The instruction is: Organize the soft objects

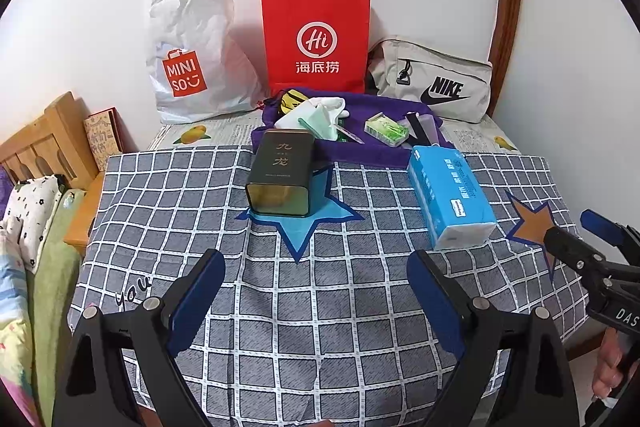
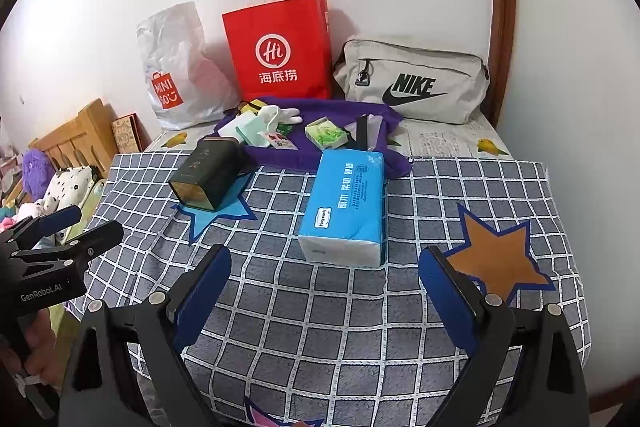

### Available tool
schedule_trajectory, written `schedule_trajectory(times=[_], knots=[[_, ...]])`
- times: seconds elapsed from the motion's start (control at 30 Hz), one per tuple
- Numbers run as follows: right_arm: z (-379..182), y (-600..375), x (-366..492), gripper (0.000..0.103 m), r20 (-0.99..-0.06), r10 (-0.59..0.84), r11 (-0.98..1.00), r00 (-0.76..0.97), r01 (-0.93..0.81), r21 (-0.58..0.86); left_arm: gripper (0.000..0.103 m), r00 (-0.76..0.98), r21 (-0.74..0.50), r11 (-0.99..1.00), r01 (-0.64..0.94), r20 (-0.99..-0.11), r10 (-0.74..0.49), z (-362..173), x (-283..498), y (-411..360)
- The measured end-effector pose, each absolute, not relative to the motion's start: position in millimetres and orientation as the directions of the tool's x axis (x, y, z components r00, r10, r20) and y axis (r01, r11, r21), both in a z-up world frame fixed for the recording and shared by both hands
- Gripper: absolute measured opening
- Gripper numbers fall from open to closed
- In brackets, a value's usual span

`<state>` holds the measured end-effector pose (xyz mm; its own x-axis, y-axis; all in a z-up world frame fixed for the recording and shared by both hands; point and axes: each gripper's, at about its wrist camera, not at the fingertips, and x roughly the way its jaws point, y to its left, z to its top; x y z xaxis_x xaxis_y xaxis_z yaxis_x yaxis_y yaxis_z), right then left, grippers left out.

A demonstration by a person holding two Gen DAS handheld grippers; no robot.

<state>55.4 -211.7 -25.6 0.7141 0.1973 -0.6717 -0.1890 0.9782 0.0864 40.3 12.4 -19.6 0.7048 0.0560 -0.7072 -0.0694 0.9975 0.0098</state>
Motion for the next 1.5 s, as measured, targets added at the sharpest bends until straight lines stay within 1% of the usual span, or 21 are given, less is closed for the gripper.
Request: schedule_trajectory(times=[1.5], knots=[[-26.6, -210.5, 55.4, 0.094, -0.673, 0.194, 0.977, 0.714, -0.199, 0.072, 0.092, 0.707, 0.013, 0.998, -0.059, -0.705, 0.051, -15.9, 39.5, 14.3]])
